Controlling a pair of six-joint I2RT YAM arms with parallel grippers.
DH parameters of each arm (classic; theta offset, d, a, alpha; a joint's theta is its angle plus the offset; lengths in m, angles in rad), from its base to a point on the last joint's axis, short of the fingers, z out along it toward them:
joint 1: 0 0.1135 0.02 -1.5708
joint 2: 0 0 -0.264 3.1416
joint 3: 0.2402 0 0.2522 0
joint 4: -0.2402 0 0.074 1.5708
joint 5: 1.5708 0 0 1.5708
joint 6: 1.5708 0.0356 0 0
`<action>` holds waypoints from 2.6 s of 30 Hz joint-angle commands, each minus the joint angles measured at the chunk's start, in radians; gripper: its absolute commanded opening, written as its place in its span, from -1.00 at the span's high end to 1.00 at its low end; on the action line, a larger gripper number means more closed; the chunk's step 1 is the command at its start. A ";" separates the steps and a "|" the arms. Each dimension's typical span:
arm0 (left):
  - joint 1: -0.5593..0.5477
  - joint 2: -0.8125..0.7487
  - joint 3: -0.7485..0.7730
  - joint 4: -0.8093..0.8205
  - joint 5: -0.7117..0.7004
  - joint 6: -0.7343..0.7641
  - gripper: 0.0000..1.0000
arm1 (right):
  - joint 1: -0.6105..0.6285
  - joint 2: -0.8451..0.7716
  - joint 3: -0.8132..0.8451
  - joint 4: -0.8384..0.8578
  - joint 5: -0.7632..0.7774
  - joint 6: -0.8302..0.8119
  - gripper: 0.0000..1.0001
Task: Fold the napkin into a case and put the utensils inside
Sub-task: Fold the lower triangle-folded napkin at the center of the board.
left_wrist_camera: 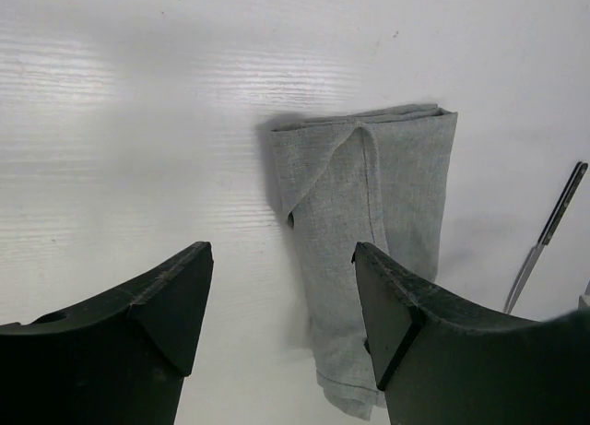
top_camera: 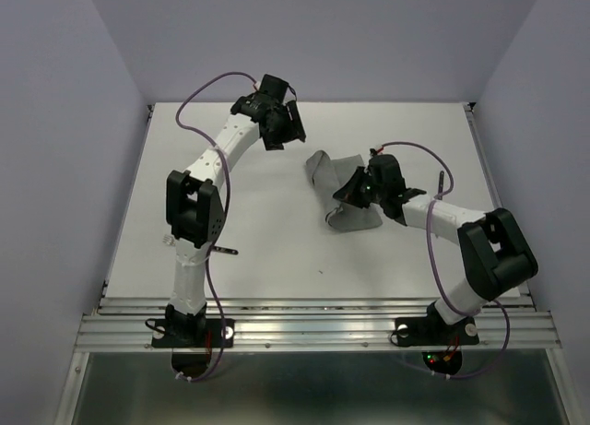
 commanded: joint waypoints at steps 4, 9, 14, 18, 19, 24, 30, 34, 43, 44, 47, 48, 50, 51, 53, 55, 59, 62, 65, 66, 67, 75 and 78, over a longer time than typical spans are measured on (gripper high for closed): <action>-0.007 -0.057 -0.040 -0.005 0.019 0.034 -0.43 | -0.027 0.060 -0.033 0.041 -0.031 -0.018 0.99; -0.030 -0.019 -0.059 -0.001 0.047 0.043 -0.36 | -0.027 0.097 -0.053 0.058 -0.053 -0.020 0.99; -0.050 0.024 -0.062 0.007 0.059 0.043 -0.31 | -0.027 0.109 -0.056 0.070 -0.093 -0.027 0.99; -0.062 0.049 -0.057 0.003 0.071 0.045 -0.20 | -0.027 0.126 -0.060 0.078 -0.109 -0.030 0.99; -0.067 0.050 -0.059 0.001 0.073 0.050 -0.12 | -0.027 0.128 -0.062 0.084 -0.109 -0.029 0.99; -0.101 0.047 -0.089 0.007 0.067 0.057 0.22 | -0.027 0.142 -0.073 0.096 -0.110 -0.021 0.99; -0.108 0.088 -0.115 0.019 0.071 0.060 1.00 | -0.027 0.139 -0.076 0.098 -0.106 -0.018 0.99; -0.116 0.124 -0.111 0.041 0.077 0.060 1.00 | -0.027 0.134 -0.080 0.096 -0.103 -0.018 0.99; -0.128 0.178 -0.132 0.079 0.085 0.057 1.00 | -0.027 0.132 -0.094 0.095 -0.099 -0.015 0.99; -0.128 0.179 -0.138 0.082 0.085 0.056 1.00 | -0.027 0.131 -0.096 0.095 -0.100 -0.018 0.99; -0.128 0.181 -0.154 0.085 0.088 0.053 1.00 | -0.027 0.126 -0.094 0.083 -0.093 -0.026 0.99; -0.128 0.170 -0.158 0.091 0.090 0.053 1.00 | -0.027 0.126 -0.093 0.079 -0.091 -0.027 0.99; -0.130 0.155 -0.167 0.101 0.097 0.053 1.00 | -0.027 0.131 -0.091 0.076 -0.091 -0.027 0.99; -0.130 0.147 -0.171 0.102 0.102 0.056 1.00 | -0.027 0.132 -0.087 0.075 -0.093 -0.027 0.99; -0.130 0.129 -0.164 0.104 0.152 0.062 1.00 | -0.027 0.137 -0.084 0.073 -0.096 -0.027 0.99; -0.130 0.104 -0.174 0.119 0.194 0.066 1.00 | -0.027 0.137 -0.080 0.069 -0.094 -0.027 0.99; -0.131 0.081 -0.177 0.124 0.193 0.060 1.00 | -0.027 0.126 -0.082 0.063 -0.088 -0.027 0.99; -0.131 0.104 -0.143 0.111 0.177 0.065 1.00 | -0.027 0.125 -0.077 0.058 -0.086 -0.027 0.99; -0.131 0.145 -0.128 0.092 0.177 0.066 1.00 | -0.027 0.122 -0.071 0.040 -0.082 -0.030 0.99; -0.131 0.151 -0.129 0.093 0.177 0.066 1.00 | -0.027 0.120 -0.071 0.038 -0.077 -0.032 0.99; -0.133 0.159 -0.134 0.098 0.176 0.066 1.00 | -0.027 0.113 -0.071 0.029 -0.073 -0.034 0.99; -0.135 0.191 -0.151 0.058 0.113 0.065 1.00 | -0.027 0.031 -0.056 -0.066 0.024 -0.072 0.40; -0.135 0.181 -0.173 0.056 0.102 0.068 1.00 | -0.027 -0.042 -0.044 -0.146 0.084 -0.102 -0.10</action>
